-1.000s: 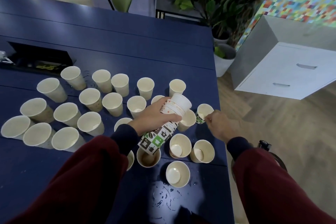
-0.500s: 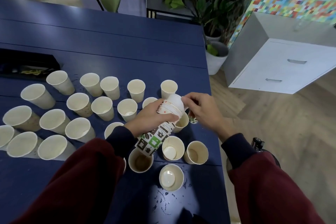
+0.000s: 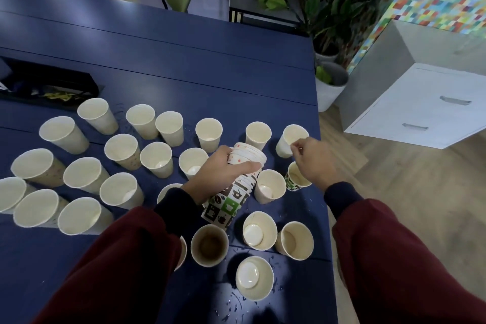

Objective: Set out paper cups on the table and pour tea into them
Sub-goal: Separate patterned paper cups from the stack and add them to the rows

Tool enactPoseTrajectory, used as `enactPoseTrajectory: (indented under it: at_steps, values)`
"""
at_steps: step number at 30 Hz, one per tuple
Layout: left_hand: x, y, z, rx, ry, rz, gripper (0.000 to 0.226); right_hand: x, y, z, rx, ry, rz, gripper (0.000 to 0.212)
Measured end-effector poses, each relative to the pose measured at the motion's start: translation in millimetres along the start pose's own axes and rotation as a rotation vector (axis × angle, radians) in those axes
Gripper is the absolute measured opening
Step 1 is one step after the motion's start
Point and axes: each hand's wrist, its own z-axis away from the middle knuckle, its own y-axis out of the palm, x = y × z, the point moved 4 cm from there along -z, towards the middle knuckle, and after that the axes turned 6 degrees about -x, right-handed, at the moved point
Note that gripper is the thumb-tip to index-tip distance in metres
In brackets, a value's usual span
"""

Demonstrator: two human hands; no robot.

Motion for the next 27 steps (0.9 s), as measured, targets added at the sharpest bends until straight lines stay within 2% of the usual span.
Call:
enactPoseTrajectory:
  at_steps: [4, 7, 9, 12, 14, 17, 20, 23, 27]
  values:
    - [-4, 0, 1, 0.004, 0.011, 0.020, 0.046, 4, 21, -2, 0.122, -0.035, 0.107, 0.029]
    - [-4, -2, 1, 0.022, 0.041, 0.030, 0.047, 8, 23, 2, 0.178, -0.032, 0.143, 0.032]
    - [-2, -5, 3, 0.033, 0.053, 0.042, 0.050, 13, 16, 6, 0.118, -0.005, 0.125, 0.035]
    - [0, -9, 12, 0.042, 0.059, 0.083, 0.055, 30, -6, 19, -0.048, 0.034, -0.060, 0.032]
    - [0, -12, 16, 0.032, 0.066, 0.086, 0.059, 51, -21, 34, -0.097, 0.019, -0.218, 0.023]
    - [-2, -19, 25, 0.025, 0.097, 0.076, 0.057, 91, -29, 58, -0.021, -0.093, -0.424, 0.022]
    - [-4, -34, 37, 0.050, 0.121, 0.082, 0.039, 124, -25, 73, 0.045, -0.182, -0.528, 0.033]
    - [-2, -56, 44, 0.064, 0.121, 0.122, 0.022, 146, -20, 75, 0.082, -0.194, -0.593, 0.033]
    - [6, -94, 47, 0.054, 0.102, 0.140, 0.026, 182, -9, 66, 0.111, -0.186, -0.602, 0.033]
